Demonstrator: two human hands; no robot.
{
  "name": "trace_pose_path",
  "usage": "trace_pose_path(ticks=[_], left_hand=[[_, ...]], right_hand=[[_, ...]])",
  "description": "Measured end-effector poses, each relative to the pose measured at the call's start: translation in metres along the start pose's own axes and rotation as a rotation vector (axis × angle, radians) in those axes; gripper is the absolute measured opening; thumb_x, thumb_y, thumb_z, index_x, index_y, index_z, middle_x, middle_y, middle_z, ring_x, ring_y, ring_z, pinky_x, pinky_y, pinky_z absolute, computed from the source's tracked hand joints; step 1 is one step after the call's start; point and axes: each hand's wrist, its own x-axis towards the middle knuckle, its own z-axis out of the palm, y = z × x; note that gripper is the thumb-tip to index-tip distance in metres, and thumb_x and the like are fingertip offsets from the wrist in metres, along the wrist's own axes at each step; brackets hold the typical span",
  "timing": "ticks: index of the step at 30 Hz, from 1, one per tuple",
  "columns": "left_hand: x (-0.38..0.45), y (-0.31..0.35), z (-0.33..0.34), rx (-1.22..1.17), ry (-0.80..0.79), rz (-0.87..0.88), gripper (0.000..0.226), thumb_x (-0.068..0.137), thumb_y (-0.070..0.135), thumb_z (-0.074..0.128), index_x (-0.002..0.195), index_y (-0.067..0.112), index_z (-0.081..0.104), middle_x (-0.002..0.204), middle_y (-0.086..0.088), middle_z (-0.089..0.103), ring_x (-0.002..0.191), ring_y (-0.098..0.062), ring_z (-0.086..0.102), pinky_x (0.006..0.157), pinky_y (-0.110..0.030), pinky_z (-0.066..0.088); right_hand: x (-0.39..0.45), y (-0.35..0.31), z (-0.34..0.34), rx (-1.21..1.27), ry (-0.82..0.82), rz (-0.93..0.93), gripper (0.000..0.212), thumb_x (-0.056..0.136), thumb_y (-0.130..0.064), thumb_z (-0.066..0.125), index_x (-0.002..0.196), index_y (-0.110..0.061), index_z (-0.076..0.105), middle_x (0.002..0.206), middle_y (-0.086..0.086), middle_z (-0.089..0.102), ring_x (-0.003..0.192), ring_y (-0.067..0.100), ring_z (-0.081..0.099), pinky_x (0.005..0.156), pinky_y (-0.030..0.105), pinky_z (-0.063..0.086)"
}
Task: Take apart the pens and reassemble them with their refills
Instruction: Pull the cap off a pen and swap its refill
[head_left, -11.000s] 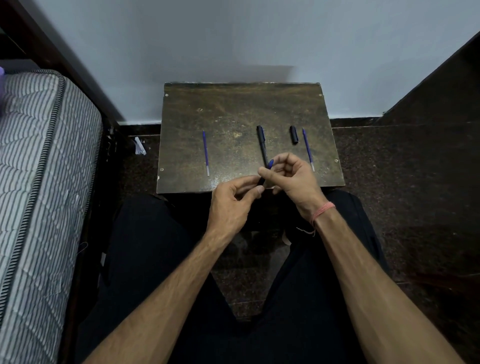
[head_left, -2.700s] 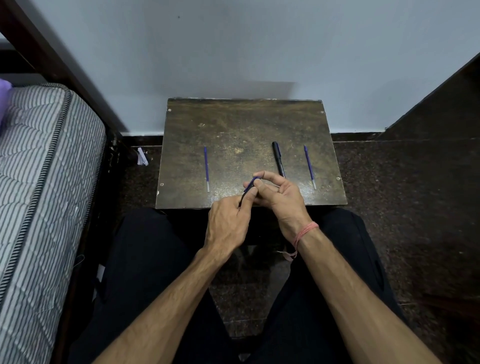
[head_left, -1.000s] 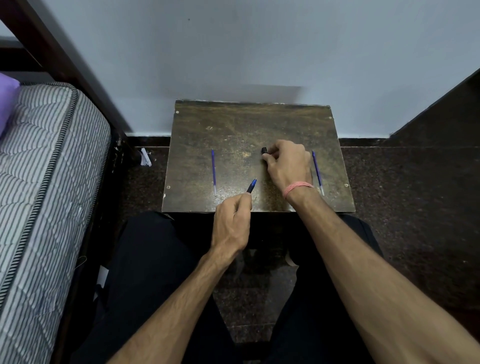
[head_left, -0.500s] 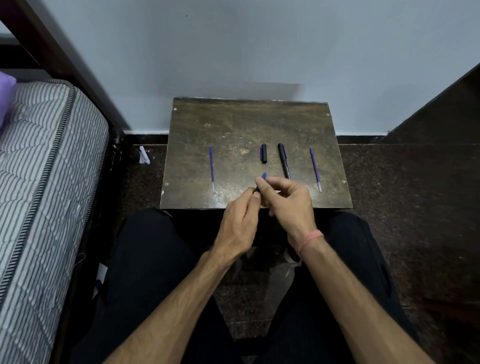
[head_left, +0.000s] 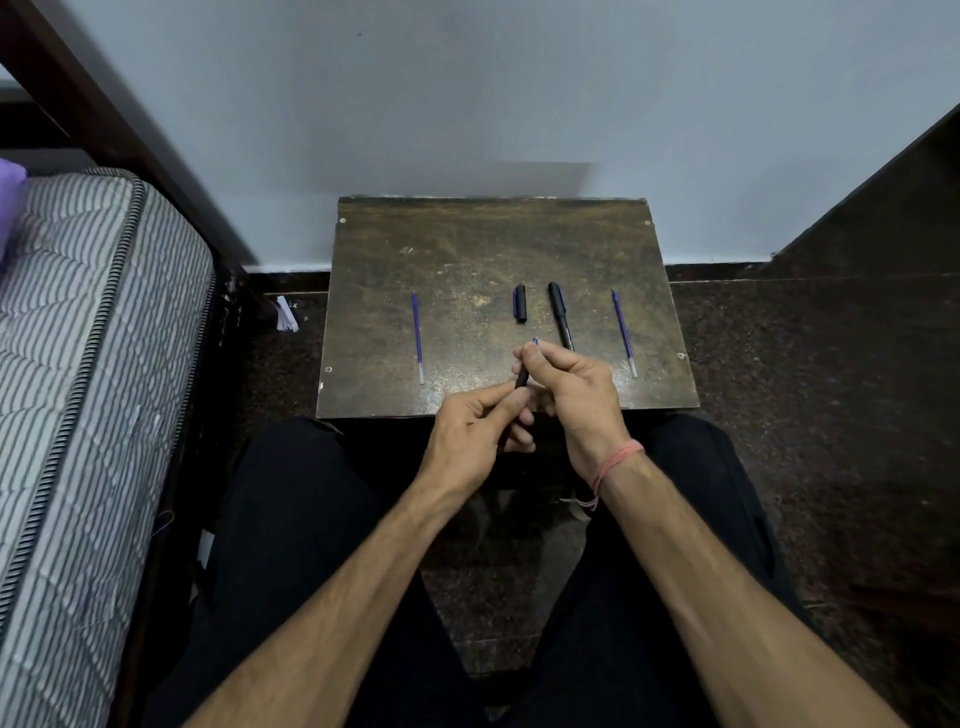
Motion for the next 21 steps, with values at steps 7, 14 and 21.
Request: trace_pose_path(ticks=[7,14,21], left_hand=[[-0.001,0.008,-0.004,-0.326,-0.199,-0.159,0.023,0.117,0.016,0.061,0.118,0.004,0.081,0.085,0.002,0.071,0.067,-0.007,0.065,0.075,-0.030,0.070],[-0.002,0.009,-0.006,-0.565,-0.297,-0.248,0.027,0.117,0.025,0.058,0.111,0.012,0.081,0.085,0.003,0.069,0.062,-0.003,0.066,0.070,-0.026,0.069],[-0.002,-0.004,-0.002,-0.310,-0.165,-0.135,0.026,0.116,0.021,0.062,0.126,0.007,0.081,0.099,-0.001,0.083,0.078,-0.007,0.079,0.086,-0.032,0.071]], right_hand=[[0.003,-0.006,-0.010,0.039,-0.127,0.055,0.020,0.109,-0.029,0.066,0.105,-0.011,0.076,0.090,-0.003,0.070,0.051,0.011,0.057,0.048,0.018,0.043],[0.009,-0.002,-0.011,0.166,-0.196,0.114,0.028,0.108,-0.036,0.063,0.115,-0.014,0.079,0.092,-0.006,0.074,0.053,0.008,0.059,0.050,0.022,0.055],[0.012,0.009,-0.010,0.001,-0.009,-0.079,0.023,0.093,-0.024,0.086,0.112,-0.014,0.079,0.086,-0.001,0.072,0.054,0.006,0.053,0.051,0.019,0.048]])
